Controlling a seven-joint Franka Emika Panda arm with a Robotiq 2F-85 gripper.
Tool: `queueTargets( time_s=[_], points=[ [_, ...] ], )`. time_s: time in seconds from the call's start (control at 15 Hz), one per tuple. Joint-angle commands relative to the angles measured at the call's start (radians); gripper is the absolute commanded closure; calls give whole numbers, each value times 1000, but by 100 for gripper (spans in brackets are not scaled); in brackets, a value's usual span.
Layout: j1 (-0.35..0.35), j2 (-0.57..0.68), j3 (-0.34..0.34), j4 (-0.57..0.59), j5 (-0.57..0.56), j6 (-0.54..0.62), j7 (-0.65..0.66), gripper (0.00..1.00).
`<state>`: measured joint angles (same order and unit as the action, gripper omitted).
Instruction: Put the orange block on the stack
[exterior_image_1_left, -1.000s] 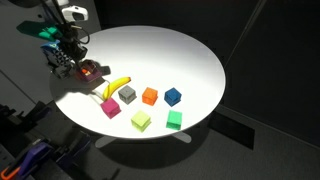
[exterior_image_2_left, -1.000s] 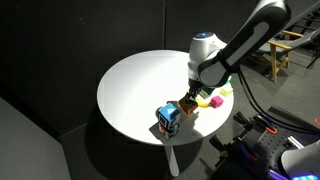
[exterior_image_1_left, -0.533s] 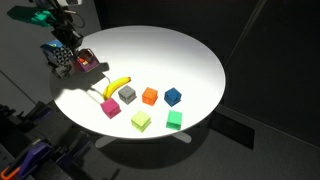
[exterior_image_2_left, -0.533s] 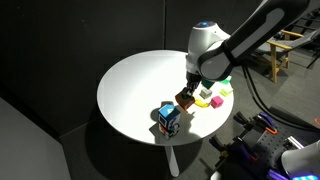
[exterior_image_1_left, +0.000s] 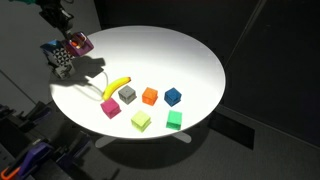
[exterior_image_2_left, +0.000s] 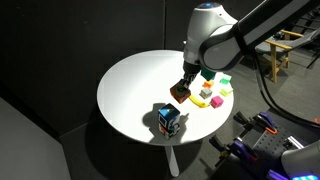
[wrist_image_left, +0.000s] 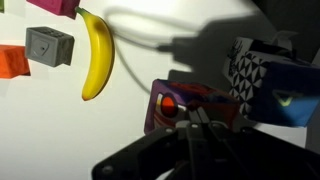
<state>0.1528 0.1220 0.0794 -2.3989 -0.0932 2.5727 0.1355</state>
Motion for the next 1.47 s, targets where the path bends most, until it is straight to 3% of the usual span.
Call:
queueTargets(
  time_s=[0.0,0.53,1.4],
  points=[
    [1,-76,33,-22,36,-22,-20,98],
    [14,-155,90,-55,180,-8,-95,97],
    [52,-189,109,-103,298,-8,-170,98]
  ],
)
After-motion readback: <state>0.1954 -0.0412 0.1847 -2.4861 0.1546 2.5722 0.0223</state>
